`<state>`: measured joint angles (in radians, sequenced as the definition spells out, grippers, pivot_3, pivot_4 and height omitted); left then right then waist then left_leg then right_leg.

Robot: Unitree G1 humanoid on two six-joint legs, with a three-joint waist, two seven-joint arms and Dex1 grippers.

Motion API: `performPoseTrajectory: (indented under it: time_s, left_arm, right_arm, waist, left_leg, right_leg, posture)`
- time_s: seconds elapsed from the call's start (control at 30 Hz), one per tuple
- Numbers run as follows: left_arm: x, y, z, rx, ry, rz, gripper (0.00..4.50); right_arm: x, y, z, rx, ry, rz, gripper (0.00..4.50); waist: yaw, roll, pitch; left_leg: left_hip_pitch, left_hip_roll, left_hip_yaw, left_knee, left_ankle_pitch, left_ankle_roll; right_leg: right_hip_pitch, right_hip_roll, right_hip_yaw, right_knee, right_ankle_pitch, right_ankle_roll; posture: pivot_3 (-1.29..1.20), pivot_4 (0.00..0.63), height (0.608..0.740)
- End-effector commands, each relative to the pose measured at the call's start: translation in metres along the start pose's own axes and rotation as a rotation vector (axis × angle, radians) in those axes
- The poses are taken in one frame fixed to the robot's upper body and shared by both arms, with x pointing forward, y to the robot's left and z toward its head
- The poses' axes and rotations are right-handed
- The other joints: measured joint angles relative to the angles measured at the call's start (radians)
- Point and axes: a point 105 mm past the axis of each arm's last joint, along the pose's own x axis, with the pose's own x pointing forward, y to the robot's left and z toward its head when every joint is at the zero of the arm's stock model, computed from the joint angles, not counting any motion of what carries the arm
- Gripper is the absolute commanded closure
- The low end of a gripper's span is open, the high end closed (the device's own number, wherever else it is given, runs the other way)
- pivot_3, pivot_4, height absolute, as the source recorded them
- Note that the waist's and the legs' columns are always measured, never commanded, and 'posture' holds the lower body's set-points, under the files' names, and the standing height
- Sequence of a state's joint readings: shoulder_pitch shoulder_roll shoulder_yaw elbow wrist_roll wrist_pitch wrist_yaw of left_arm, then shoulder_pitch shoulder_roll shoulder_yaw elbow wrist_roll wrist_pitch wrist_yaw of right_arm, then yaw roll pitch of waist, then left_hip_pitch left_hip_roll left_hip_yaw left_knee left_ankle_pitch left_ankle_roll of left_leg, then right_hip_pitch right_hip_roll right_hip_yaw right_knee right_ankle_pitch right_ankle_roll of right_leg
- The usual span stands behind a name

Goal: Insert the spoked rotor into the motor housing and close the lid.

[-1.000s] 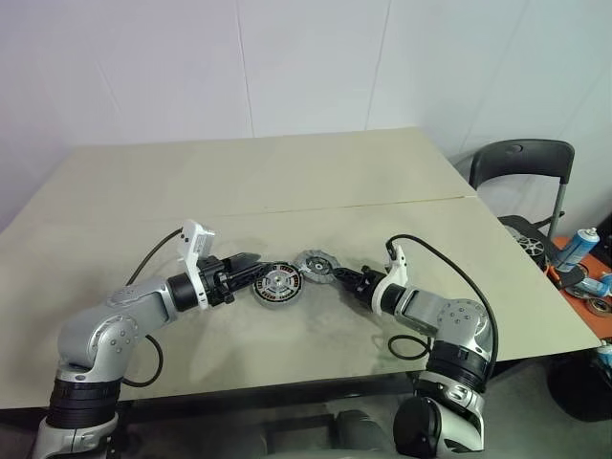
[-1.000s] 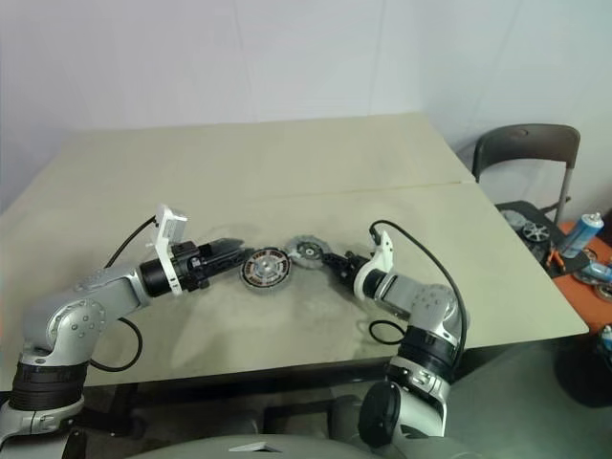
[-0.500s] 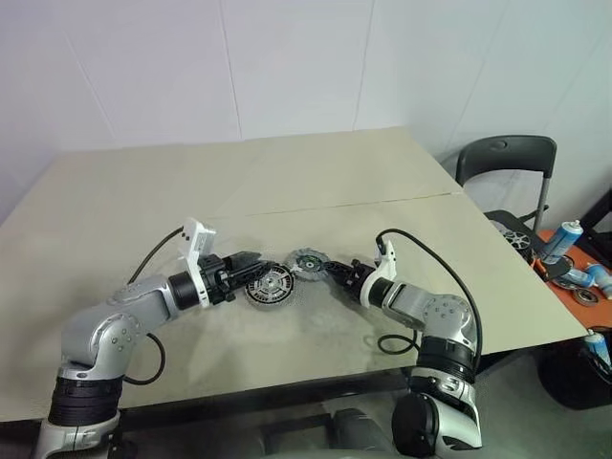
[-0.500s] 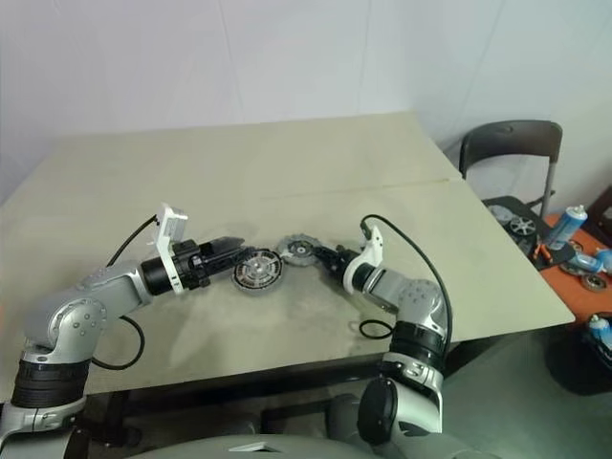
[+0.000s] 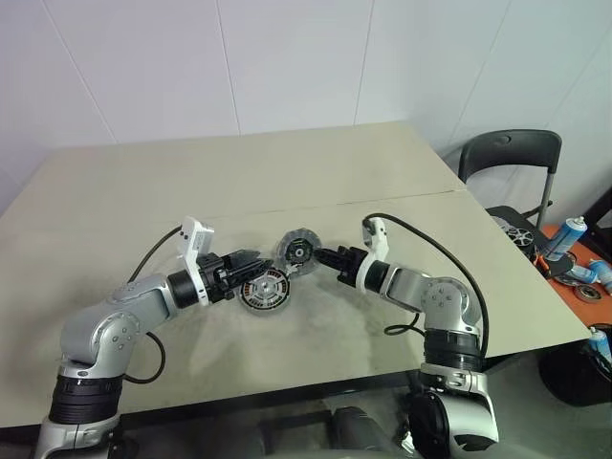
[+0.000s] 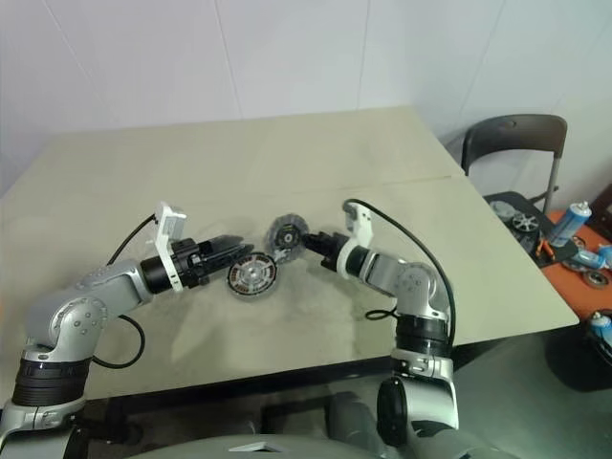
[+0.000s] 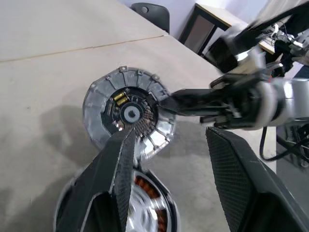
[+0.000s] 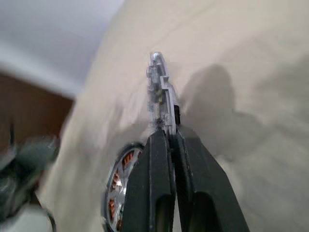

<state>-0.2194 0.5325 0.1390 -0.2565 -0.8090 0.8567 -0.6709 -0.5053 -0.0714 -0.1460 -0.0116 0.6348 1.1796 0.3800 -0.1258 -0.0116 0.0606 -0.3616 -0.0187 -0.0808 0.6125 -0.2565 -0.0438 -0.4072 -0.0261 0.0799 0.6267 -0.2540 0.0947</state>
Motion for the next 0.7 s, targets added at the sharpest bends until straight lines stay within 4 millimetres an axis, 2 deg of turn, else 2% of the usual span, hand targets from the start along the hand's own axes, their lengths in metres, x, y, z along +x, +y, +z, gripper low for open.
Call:
performPoseTrajectory:
  time_s: [0.03, 0.17, 0.33, 0.47, 0.6, 0.7]
  left_arm:
    - [-0.005, 0.004, 0.013, 0.025, -0.06, 0.005, 2.03]
    - [-0.01, 0.013, 0.023, 0.023, -0.099, 0.023, 2.03]
    - [-0.014, 0.019, 0.029, 0.033, -0.114, 0.037, 2.03]
    - [-0.017, 0.021, 0.033, 0.032, -0.138, 0.041, 2.03]
    - [-0.017, 0.021, 0.034, 0.033, -0.139, 0.042, 2.03]
    - [-0.013, 0.02, 0.035, 0.035, -0.133, 0.032, 2.03]
  right_arm:
    - [0.008, 0.036, -0.018, -0.274, 0.133, 0.127, 4.46]
    - [0.003, 0.036, -0.009, -0.587, 0.174, 0.115, 4.46]
    - [-0.003, 0.03, 0.004, -0.861, 0.183, 0.094, 4.46]
    - [-0.012, 0.019, 0.005, -1.088, 0.194, 0.067, 4.46]
    - [-0.019, 0.016, 0.01, -1.288, 0.151, 0.047, 4.46]
    - [-0.025, 0.023, 0.021, -1.475, 0.05, 0.03, 4.46]
  waist:
    - [0.004, 0.0, 0.0]
    - [0.009, 0.0, 0.0]
    - [0.034, -0.001, 0.0]
    - [0.059, -0.001, 0.0]
    - [0.081, -0.001, -0.001]
    - [0.09, -0.001, 0.0]
  left_leg:
    - [-0.001, 0.0, -0.001, -0.001, 0.0, 0.001]
    - [-0.004, 0.0, -0.001, 0.0, -0.002, 0.002]
    - [-0.007, -0.002, -0.002, 0.004, -0.003, 0.001]
    - [-0.01, -0.003, -0.002, 0.006, -0.003, 0.001]
    - [-0.011, -0.003, -0.003, 0.01, -0.003, 0.001]
    - [-0.012, -0.003, -0.003, 0.015, -0.003, 0.001]
  right_leg:
    - [-0.001, 0.0, -0.001, 0.001, -0.001, -0.001]
    - [-0.002, -0.001, -0.002, 0.001, -0.002, -0.002]
    - [-0.002, -0.003, -0.002, -0.003, -0.002, -0.002]
    - [-0.002, -0.003, -0.002, -0.006, -0.001, -0.002]
    - [0.0, -0.003, -0.002, -0.006, -0.001, -0.002]
    - [0.001, -0.003, -0.002, -0.006, -0.001, -0.003]
  posture:
    - [0.0, 0.0, 0.74]
    - [0.0, 0.0, 0.74]
    - [0.0, 0.0, 0.74]
    - [0.0, 0.0, 0.74]
    - [0.0, 0.0, 0.74]
    - [0.0, 0.0, 0.74]
